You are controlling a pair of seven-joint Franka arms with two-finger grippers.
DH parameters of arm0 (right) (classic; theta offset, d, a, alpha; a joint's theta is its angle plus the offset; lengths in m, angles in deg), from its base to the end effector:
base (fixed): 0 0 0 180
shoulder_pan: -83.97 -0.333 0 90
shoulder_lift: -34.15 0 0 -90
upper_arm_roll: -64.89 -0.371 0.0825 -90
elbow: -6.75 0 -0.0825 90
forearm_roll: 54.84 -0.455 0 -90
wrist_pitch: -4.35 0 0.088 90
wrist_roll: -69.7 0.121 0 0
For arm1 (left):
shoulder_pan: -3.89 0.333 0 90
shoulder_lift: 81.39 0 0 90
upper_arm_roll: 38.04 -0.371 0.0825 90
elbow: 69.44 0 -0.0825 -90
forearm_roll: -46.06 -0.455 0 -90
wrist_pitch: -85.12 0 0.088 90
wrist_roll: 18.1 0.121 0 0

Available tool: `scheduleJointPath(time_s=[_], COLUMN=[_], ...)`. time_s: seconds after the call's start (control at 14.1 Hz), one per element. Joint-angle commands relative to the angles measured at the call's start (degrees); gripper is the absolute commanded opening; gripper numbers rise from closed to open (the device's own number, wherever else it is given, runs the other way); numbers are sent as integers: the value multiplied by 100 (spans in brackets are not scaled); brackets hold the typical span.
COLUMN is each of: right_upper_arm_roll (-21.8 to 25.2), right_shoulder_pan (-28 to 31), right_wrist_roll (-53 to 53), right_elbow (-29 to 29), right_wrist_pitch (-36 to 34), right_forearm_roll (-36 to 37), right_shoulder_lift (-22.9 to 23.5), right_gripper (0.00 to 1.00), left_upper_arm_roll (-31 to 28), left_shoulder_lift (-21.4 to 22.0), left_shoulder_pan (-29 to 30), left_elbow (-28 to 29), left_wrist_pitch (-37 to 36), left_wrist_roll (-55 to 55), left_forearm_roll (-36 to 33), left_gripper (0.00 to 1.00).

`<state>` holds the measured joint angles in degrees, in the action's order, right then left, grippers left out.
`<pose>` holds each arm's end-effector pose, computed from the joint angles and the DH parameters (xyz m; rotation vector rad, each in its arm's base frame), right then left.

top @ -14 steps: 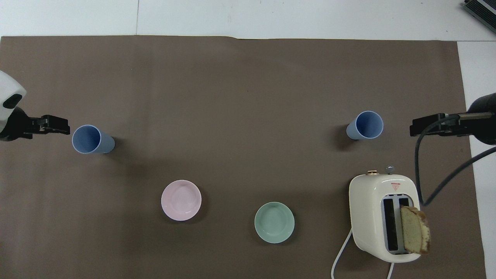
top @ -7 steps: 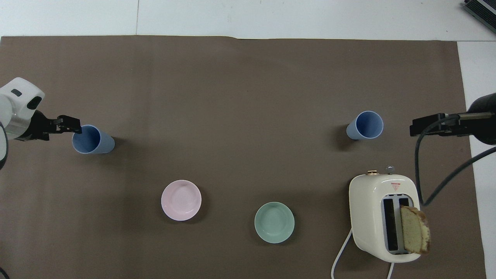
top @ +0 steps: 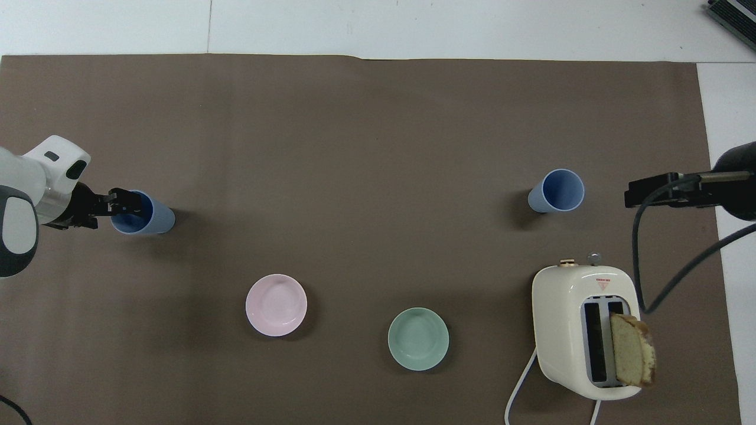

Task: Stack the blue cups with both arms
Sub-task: 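Move the left gripper to the blue cup and grasp it, then carry the blue cup with the left gripper to the table center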

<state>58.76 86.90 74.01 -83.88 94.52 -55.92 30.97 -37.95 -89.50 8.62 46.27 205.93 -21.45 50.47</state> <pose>0.6052 0.0382 0.6938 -3.1246 0.0297 -0.0722 0.6378 0.0472 0.3786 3.0622 0.2773 -0.0796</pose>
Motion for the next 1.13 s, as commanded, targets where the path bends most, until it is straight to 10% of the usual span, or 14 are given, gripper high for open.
scheduleJointPath(time_s=[0.0, 0.57, 1.06], right_upper_arm_roll=[-20, -20, -20], right_shoulder_pan=[76, 76, 76], right_wrist_roll=[62, 62, 62], right_elbow=[-78, -78, -78], right_wrist_pitch=[-17, -17, -17], right_forearm_roll=[-130, -130, -130], right_shoulder_lift=[-95, -95, -95], right_gripper=[100, 100, 100], left_upper_arm_roll=[-18, 96, 149], left_shoulder_lift=[143, 37, 275], left_shoulder_pan=[-51, -199, -2052], left_elbow=[164, -785, -1155], left_wrist_pitch=[161, -57, -358], left_wrist_roll=[18, -87, -2712], left_forearm_roll=[51, 60, 77], left_gripper=[0, 0, 0])
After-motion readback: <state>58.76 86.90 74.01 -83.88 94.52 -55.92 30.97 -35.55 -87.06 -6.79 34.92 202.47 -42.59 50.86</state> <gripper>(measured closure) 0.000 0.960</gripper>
